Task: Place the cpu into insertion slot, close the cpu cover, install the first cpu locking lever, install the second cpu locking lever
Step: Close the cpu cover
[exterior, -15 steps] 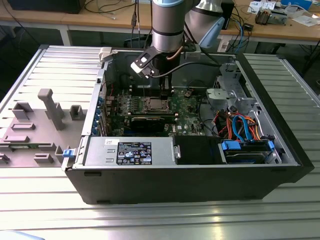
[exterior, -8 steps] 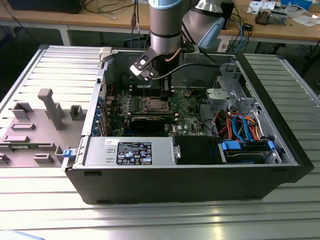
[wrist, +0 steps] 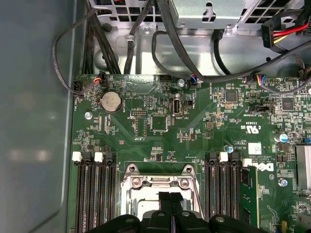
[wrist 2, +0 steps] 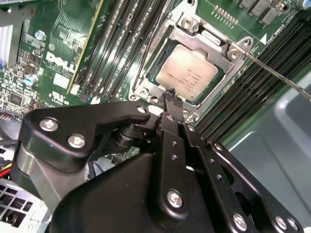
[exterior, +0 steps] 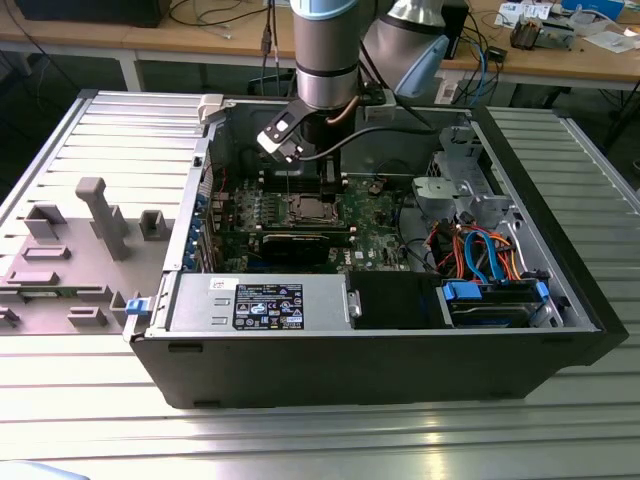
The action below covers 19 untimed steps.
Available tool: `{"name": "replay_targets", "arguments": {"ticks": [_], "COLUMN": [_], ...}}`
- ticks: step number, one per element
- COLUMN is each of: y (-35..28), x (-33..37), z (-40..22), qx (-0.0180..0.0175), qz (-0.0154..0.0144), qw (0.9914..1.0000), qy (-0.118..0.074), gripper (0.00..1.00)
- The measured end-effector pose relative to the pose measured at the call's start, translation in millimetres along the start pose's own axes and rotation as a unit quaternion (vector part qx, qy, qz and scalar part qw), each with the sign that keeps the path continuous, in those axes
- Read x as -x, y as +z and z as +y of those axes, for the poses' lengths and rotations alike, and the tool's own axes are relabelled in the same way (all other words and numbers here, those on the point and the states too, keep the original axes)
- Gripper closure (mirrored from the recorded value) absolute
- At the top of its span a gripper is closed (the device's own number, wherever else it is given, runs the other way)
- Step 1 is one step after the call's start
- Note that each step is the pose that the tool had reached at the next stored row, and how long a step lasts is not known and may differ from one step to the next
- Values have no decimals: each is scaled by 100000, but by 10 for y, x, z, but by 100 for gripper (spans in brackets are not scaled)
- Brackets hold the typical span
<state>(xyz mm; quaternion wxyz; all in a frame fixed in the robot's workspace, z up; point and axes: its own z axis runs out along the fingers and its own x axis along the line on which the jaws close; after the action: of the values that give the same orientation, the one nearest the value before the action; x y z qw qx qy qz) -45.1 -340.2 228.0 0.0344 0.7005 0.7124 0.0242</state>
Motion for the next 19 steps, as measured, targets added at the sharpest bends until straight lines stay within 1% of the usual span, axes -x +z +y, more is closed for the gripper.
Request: {"name": "replay_targets", "arguments": {"ticks": [1,2,3,4,6,7,11,16,17,18,19], "y": [0,0,0,0,1,0,5,23,29,48,69], "x": [0,0,0,0,0,0,0,-2,-2,-4,-5], "z": [0,0,0,0,0,0,-3,-102,-131,-182,-210], "qx": [-1437,-2310,-2970,-4218,-5378,-5596,-5572,-5579,-5587,-5575,-5577], "qz": [35,72,106,223,327,322,346,332,326,343,336], "qw": [99990,99973,99956,99911,99855,99843,99844,99844,99843,99844,99844], "qy": [-19,-24,-32,-47,-61,-59,-67,-61,-78,-166,-225], "gripper": [89,89,89,89,89,89,89,89,89,89,89]}}
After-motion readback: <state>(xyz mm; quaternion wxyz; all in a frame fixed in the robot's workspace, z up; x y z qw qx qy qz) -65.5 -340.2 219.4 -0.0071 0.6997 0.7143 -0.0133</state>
